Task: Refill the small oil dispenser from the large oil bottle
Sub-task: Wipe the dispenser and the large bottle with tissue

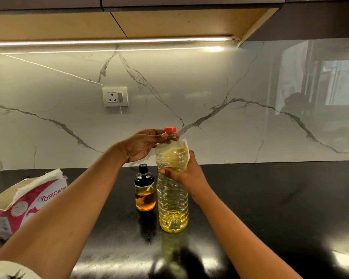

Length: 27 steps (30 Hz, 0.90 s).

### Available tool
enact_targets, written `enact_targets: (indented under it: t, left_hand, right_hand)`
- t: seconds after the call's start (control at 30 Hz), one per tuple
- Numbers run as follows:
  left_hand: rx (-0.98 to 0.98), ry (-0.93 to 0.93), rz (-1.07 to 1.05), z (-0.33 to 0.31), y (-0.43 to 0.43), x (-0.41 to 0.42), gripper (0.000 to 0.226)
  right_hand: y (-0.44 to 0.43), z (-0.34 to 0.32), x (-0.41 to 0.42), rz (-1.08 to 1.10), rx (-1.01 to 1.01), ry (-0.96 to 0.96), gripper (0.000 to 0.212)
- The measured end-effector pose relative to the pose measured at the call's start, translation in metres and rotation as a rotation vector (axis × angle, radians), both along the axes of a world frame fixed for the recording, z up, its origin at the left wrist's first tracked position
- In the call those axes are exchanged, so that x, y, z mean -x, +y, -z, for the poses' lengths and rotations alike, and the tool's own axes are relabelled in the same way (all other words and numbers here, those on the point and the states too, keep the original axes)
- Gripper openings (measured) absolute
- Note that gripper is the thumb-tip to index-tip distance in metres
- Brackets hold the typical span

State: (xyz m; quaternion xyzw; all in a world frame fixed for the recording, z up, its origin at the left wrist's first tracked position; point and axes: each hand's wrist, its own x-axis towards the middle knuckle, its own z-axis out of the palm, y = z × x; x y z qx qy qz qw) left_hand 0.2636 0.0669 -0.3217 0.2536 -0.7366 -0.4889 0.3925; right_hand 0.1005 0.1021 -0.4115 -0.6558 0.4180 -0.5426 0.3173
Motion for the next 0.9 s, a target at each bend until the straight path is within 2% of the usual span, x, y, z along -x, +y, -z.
enact_targets:
  t: [0.07, 0.17, 0.27, 0.33, 0.43, 0.5, 0.57, 0.63, 0.67, 0.77, 0.83, 0.9]
  left_hand:
    - [0.053, -0.026, -0.121, 0.002, 0.009, 0.005, 0.026]
    - [0.258, -0.135, -0.464, 0.008, 0.021, 0.017, 0.018]
    - [0.375, -0.133, -0.792, 0.010, 0.032, 0.027, 0.027]
    - [0.391, -0.143, -0.863, 0.010, 0.037, 0.030, 0.026]
    - [0.304, -0.118, -0.806, 0.007, 0.036, 0.026, 0.021]
    - [0.226, -0.099, -0.735, 0.004, 0.036, 0.019, 0.022]
    - [0.154, -0.073, -0.645, 0.000, 0.036, 0.013, 0.020]
    - [0.110, -0.067, -0.581, -0.002, 0.034, 0.009, 0.015]
    - [0.106, -0.074, -0.563, -0.003, 0.033, 0.008, 0.013]
    - [0.104, -0.068, -0.513, -0.001, 0.028, 0.003, 0.014]
    - [0.112, -0.080, -0.471, 0.000, 0.027, -0.002, 0.023]
    - [0.137, -0.126, -0.439, -0.001, 0.026, -0.006, 0.030]
  right_hand:
    - [0.005, 0.000, -0.005, 0.112, 0.034, 0.002, 0.083]
    - [0.009, 0.002, -0.017, 0.235, 0.086, 0.031, 0.086]
    - [0.015, 0.007, -0.034, 0.302, 0.141, 0.026, 0.087]
    - [0.021, 0.010, -0.038, 0.327, 0.184, 0.007, 0.091]
    - [0.029, 0.014, -0.039, 0.344, 0.314, 0.111, 0.095]
    - [0.029, 0.013, -0.037, 0.304, 0.370, 0.171, 0.086]
    - [0.029, 0.003, -0.033, 0.170, 0.261, 0.057, 0.081]
    - [0.021, -0.005, -0.024, 0.046, 0.130, -0.081, 0.087]
    - [0.021, -0.008, -0.021, 0.013, 0.101, -0.122, 0.081]
    - [0.026, -0.002, -0.024, -0.003, 0.194, -0.200, 0.046]
    - [0.025, 0.002, -0.029, 0.030, 0.251, -0.210, 0.041]
    - [0.021, -0.007, -0.030, -0.016, 0.158, -0.268, 0.036]
